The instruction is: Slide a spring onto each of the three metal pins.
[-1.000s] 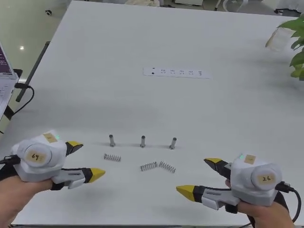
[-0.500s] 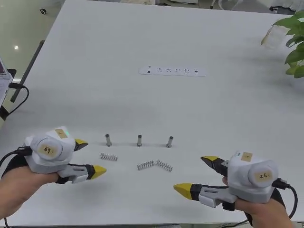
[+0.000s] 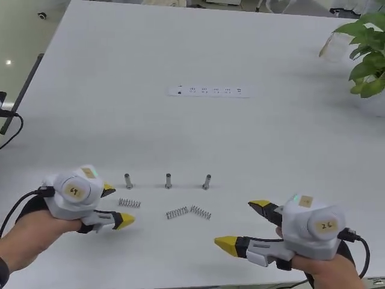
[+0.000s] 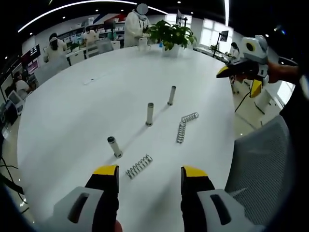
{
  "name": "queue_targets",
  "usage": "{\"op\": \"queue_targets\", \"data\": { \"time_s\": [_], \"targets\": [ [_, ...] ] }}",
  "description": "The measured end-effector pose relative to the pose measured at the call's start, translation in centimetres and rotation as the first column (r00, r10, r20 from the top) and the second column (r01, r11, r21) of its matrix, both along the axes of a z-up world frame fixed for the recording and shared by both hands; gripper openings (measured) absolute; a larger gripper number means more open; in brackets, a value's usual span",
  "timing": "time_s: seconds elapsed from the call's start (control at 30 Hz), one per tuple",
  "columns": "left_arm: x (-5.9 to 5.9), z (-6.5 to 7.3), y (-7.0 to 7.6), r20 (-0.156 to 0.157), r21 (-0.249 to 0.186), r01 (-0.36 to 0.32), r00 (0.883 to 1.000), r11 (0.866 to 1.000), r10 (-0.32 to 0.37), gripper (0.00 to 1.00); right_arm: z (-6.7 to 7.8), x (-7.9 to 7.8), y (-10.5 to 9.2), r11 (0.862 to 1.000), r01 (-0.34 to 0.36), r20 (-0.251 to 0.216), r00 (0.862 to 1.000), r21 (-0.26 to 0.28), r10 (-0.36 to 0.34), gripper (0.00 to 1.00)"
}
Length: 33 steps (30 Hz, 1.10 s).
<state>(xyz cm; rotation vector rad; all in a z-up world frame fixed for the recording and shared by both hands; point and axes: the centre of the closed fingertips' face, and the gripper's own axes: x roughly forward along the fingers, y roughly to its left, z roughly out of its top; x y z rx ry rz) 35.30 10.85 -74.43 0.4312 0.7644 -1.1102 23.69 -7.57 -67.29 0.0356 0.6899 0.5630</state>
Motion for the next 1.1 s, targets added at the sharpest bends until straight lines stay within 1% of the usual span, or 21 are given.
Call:
{"op": "queue_targets", "data": {
  "time_s": [0.17,0.3,0.43,0.53,0.7,0.77,0.83,1.1],
  "targets": [
    [0.2,-0.8,-0.5,-0.008,0.014,0.011,1.000,1.000,-0.011,0.44,0.0,0.0,-0.3,1.000,0.003,-0.001,1.000,-0.003,-0.003,0.71],
    [0.4,-1.9,-0.8,-0.028,0.027,0.015,1.000,1.000,-0.014,0.43,0.0,0.0,-0.5,1.000,0.007,-0.002,1.000,-0.003,-0.007,0.70],
    [0.5,-2.3,-0.9,-0.037,0.034,0.021,0.999,0.999,-0.019,0.41,-0.1,-0.1,-0.6,1.000,0.011,-0.007,1.000,-0.007,-0.011,0.70],
    [0.8,-2.8,-0.8,-0.050,0.042,0.019,0.999,0.999,-0.017,0.41,-0.2,-0.2,-0.7,1.000,0.016,-0.011,1.000,-0.006,-0.016,0.70],
    [0.9,-3.3,-0.6,-0.060,0.055,0.027,0.998,0.998,-0.023,0.38,-0.4,-0.4,-0.8,1.000,0.018,-0.015,1.000,-0.005,-0.018,0.69],
    [1.0,-3.4,-0.5,-0.058,0.065,0.034,0.998,0.997,-0.030,0.38,-0.4,-0.4,-0.8,1.000,0.022,-0.015,1.000,-0.005,-0.022,0.69],
    [0.9,-3.5,-0.6,-0.061,0.064,0.040,0.997,0.997,-0.036,0.37,-0.4,-0.3,-0.8,1.000,0.022,-0.015,1.000,-0.003,-0.022,0.69],
    [0.7,-3.8,-0.6,-0.053,0.095,0.084,0.995,0.992,-0.079,0.33,-0.3,-0.2,-0.7,1.000,0.017,-0.015,1.000,-0.004,-0.017,0.68]
  ]
}}
